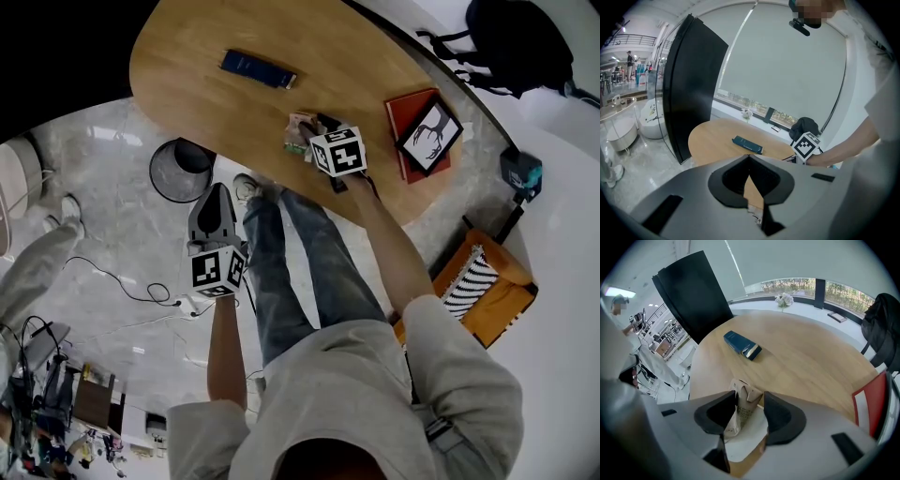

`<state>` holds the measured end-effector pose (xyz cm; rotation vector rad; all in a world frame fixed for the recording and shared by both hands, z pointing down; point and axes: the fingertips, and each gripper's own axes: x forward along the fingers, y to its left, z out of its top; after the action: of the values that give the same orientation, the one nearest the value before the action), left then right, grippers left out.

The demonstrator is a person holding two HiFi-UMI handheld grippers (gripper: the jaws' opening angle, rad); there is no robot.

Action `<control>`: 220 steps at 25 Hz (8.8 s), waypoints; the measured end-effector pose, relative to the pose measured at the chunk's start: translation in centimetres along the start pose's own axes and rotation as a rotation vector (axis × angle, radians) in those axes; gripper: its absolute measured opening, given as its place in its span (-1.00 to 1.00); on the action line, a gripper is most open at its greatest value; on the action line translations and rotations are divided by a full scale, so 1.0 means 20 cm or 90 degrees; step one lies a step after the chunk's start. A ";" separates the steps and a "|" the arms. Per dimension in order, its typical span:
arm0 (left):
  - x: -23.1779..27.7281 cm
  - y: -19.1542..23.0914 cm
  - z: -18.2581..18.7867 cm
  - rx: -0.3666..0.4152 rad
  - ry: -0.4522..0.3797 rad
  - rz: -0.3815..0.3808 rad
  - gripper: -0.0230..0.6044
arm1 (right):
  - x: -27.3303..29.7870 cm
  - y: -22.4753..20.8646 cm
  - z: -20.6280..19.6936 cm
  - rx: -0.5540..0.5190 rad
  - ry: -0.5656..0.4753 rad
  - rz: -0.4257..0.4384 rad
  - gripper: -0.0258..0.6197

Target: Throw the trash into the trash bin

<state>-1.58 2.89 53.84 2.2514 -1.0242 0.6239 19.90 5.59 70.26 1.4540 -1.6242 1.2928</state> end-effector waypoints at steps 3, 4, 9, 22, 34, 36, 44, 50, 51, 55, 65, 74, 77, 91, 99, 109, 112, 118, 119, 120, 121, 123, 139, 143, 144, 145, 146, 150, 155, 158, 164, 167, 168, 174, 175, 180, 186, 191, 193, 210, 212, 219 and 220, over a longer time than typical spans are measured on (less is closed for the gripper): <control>0.01 0.01 0.01 0.000 -0.002 0.001 -0.87 | 0.01 0.01 0.01 0.006 -0.002 0.015 -0.33; 0.01 0.01 0.01 0.000 -0.003 0.002 -0.87 | 0.01 0.01 0.02 0.005 -0.005 0.020 -0.35; -0.01 0.02 0.02 -0.002 -0.009 0.002 -0.87 | -0.04 0.05 0.04 -0.006 -0.028 0.036 -0.38; -0.05 0.04 0.03 -0.017 -0.035 0.018 -0.87 | -0.34 0.20 0.18 -0.059 -0.165 0.038 -0.39; -0.16 0.15 -0.01 -0.050 -0.061 0.059 -0.87 | -0.64 0.48 0.19 -0.163 -0.238 0.072 -0.39; -0.19 0.19 -0.02 -0.057 -0.066 0.067 -0.87 | -0.64 0.54 0.18 -0.175 -0.240 0.080 -0.39; -0.34 0.36 -0.08 -0.103 -0.091 0.133 -0.87 | -0.53 0.79 0.20 -0.258 -0.210 0.141 -0.39; -0.52 0.53 -0.17 -0.139 -0.111 0.191 -0.87 | -0.39 1.08 0.20 -0.320 -0.182 0.193 -0.39; -0.55 0.56 -0.18 -0.145 -0.114 0.201 -0.87 | -0.37 1.12 0.19 -0.331 -0.175 0.200 -0.39; -0.67 0.65 -0.24 -0.168 -0.128 0.239 -0.87 | -0.27 1.29 0.16 -0.372 -0.149 0.233 -0.39; -0.94 0.85 -0.38 -0.218 -0.156 0.316 -0.87 | -0.01 1.67 0.05 -0.468 -0.083 0.287 -0.39; -1.05 0.95 -0.47 -0.249 -0.159 0.351 -0.87 | 0.30 1.84 -0.01 -0.453 -0.029 0.298 -0.35; -1.06 0.94 -0.49 -0.253 -0.158 0.351 -0.87 | 0.45 1.85 -0.11 -0.436 0.030 0.290 -0.13; -1.00 0.95 -0.43 -0.228 -0.149 0.323 -0.87 | 0.36 1.94 -0.01 -0.443 -0.043 0.281 -0.79; -0.84 0.86 -0.34 -0.189 -0.132 0.277 -0.87 | 0.23 1.80 0.09 -0.413 -0.089 0.285 -0.83; -0.54 0.65 -0.14 -0.122 -0.109 0.191 -0.87 | 0.05 1.34 0.28 -0.312 -0.158 0.209 -0.83; -0.45 0.57 -0.09 -0.099 -0.099 0.163 -0.87 | -0.02 1.17 0.30 -0.279 -0.174 0.181 -0.83; -0.26 0.36 -0.01 -0.052 -0.076 0.101 -0.87 | -0.17 0.82 0.28 -0.215 -0.204 0.119 -0.83; -0.23 0.33 0.00 -0.045 -0.072 0.090 -0.87 | -0.20 0.76 0.27 -0.201 -0.208 0.106 -0.83; -0.20 0.29 0.01 -0.038 -0.068 0.080 -0.87 | -0.22 0.70 0.26 -0.187 -0.210 0.093 -0.83; -0.17 0.26 0.02 -0.031 -0.063 0.069 -0.87 | -0.24 0.64 0.24 -0.173 -0.213 0.080 -0.83; -0.12 0.19 0.03 -0.016 -0.055 0.046 -0.87 | -0.28 0.53 0.20 -0.145 -0.217 0.055 -0.83; 0.15 -0.16 0.10 0.059 -0.020 -0.058 -0.87 | -0.43 0.07 -0.15 0.014 -0.200 -0.054 -0.82; 0.15 -0.18 0.08 0.063 -0.013 -0.062 -0.87 | -0.39 0.06 -0.21 0.060 -0.190 -0.040 -0.29; 0.15 -0.18 0.08 0.064 -0.012 -0.062 -0.87 | -0.38 0.06 -0.22 0.068 -0.188 -0.040 -0.21; 0.14 -0.18 0.07 0.063 -0.012 -0.061 -0.87 | -0.37 0.06 -0.23 0.075 -0.184 -0.042 -0.11; 0.14 -0.18 0.07 0.063 -0.012 -0.060 -0.87 | -0.35 0.05 -0.24 0.080 -0.180 -0.043 -0.08; 0.12 -0.17 0.06 0.060 -0.015 -0.054 -0.87 | -0.27 0.03 -0.28 0.092 -0.150 -0.057 -0.01; 0.08 -0.13 0.04 0.055 -0.015 -0.040 -0.87 | -0.15 0.00 -0.27 0.099 -0.114 -0.070 -0.01; 0.06 -0.11 0.03 0.050 -0.015 -0.033 -0.87 | -0.11 -0.01 -0.26 0.103 -0.101 -0.080 -0.01; 0.02 -0.08 0.02 0.043 -0.021 -0.021 -0.87 | -0.01 -0.04 -0.28 0.109 -0.054 -0.085 -0.04; 0.01 -0.07 0.01 0.040 -0.024 -0.018 -0.87 | -0.01 -0.04 -0.28 0.110 -0.049 -0.089 -0.17; 0.00 -0.07 0.01 0.039 -0.025 -0.016 -0.87 | -0.01 -0.04 -0.28 0.113 -0.052 -0.087 -0.19; -0.02 -0.04 0.01 0.032 -0.030 -0.009 -0.87 | -0.05 -0.02 -0.26 0.088 -0.062 -0.073 -0.42; -0.02 -0.04 0.01 0.030 -0.032 -0.008 -0.87 | -0.06 -0.01 -0.25 0.081 -0.069 -0.071 -0.42; -0.05 -0.02 0.01 0.019 -0.042 0.007 -0.87 | -0.20 0.11 -0.17 0.021 -0.134 -0.035 -0.42; -0.10 0.07 0.04 -0.005 -0.068 0.038 -0.87 | -0.43 0.31 0.00 -0.044 -0.228 0.024 -0.42; -0.19 0.20 0.03 -0.030 -0.088 0.080 -0.87 | -0.53 0.48 0.13 -0.093 -0.265 0.059 -0.43; -0.23 0.26 0.02 -0.045 -0.097 0.100 -0.87 | -0.53 0.54 0.17 -0.116 -0.269 0.069 -0.43; -0.75 0.73 -0.22 -0.164 -0.158 0.291 -0.87 | -0.28 1.28 0.20 -0.318 -0.196 0.223 -0.43; -0.81 0.78 -0.25 -0.179 -0.165 0.314 -0.87 | -0.25 1.40 0.18 -0.344 -0.185 0.247 -0.43; -0.99 0.90 -0.37 -0.228 -0.185 0.382 -0.87 | -0.18 1.73 0.12 -0.415 -0.157 0.319 -0.43; -1.01 0.91 -0.38 -0.233 -0.186 0.388 -0.87 | -0.17 1.76 0.12 -0.421 -0.153 0.325 -0.43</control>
<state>-29.21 8.56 52.50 1.7282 -1.8355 0.3044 -12.76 2.13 56.95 0.8322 -2.3924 0.6942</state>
